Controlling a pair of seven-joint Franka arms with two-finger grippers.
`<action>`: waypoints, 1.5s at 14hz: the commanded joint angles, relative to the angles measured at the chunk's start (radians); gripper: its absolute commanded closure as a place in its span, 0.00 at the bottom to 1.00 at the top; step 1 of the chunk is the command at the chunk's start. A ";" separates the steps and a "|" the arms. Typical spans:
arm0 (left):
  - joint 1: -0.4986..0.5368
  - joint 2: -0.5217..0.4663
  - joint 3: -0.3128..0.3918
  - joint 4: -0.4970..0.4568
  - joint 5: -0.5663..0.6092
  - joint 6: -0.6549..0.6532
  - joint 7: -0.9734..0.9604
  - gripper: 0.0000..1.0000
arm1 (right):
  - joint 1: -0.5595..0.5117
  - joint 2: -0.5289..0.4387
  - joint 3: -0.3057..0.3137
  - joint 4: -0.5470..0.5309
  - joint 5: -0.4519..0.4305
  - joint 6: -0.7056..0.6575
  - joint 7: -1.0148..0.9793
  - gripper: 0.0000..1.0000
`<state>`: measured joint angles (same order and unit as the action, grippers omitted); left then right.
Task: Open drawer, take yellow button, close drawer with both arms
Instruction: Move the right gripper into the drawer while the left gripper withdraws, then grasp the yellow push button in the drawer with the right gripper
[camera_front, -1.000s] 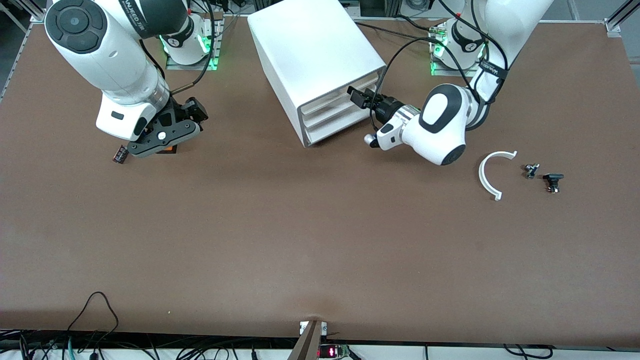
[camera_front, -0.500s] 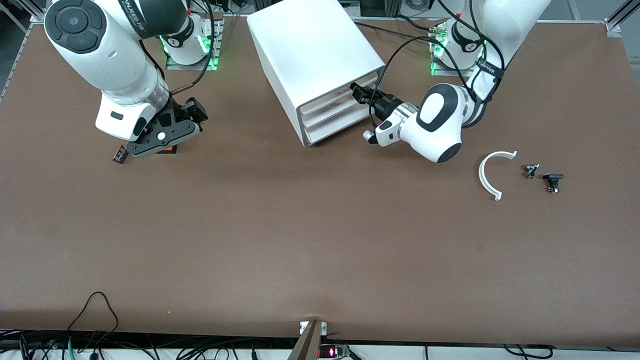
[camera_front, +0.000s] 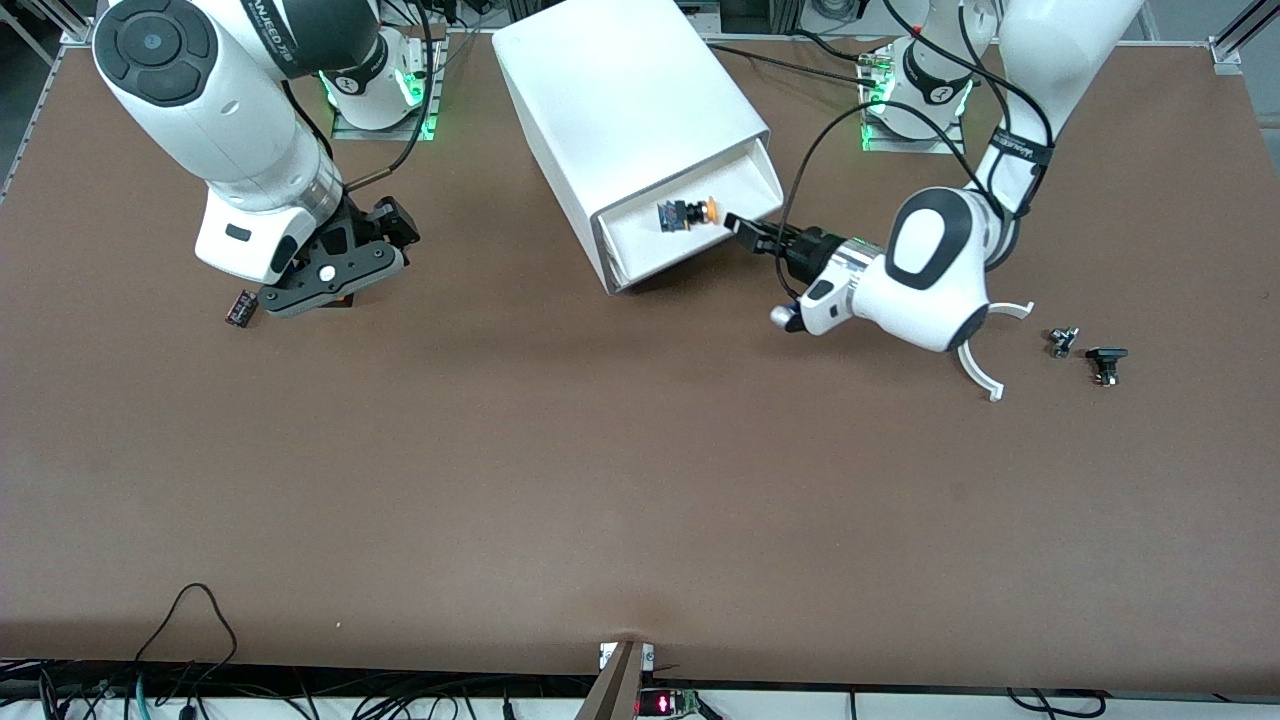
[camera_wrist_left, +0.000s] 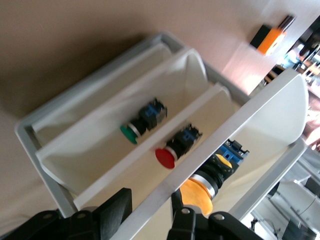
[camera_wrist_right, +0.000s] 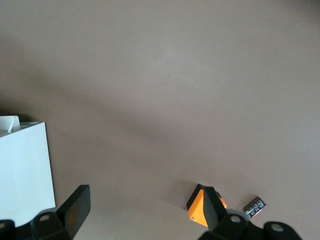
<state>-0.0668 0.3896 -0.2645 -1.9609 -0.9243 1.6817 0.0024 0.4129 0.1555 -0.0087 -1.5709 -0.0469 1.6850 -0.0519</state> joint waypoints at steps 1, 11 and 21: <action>0.002 0.029 0.008 0.048 0.019 0.053 -0.038 1.00 | 0.032 0.036 -0.002 0.057 0.024 0.007 -0.011 0.00; 0.016 -0.029 0.060 0.293 0.544 0.058 -0.042 0.00 | 0.159 0.205 0.113 0.285 0.136 0.036 -0.188 0.00; 0.018 -0.270 0.215 0.398 0.898 -0.092 -0.056 0.00 | 0.346 0.332 0.112 0.305 0.131 0.205 -0.555 0.00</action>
<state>-0.0452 0.1796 -0.1157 -1.5452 -0.0452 1.6163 -0.0423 0.7546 0.4587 0.1125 -1.3066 0.0758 1.8937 -0.5116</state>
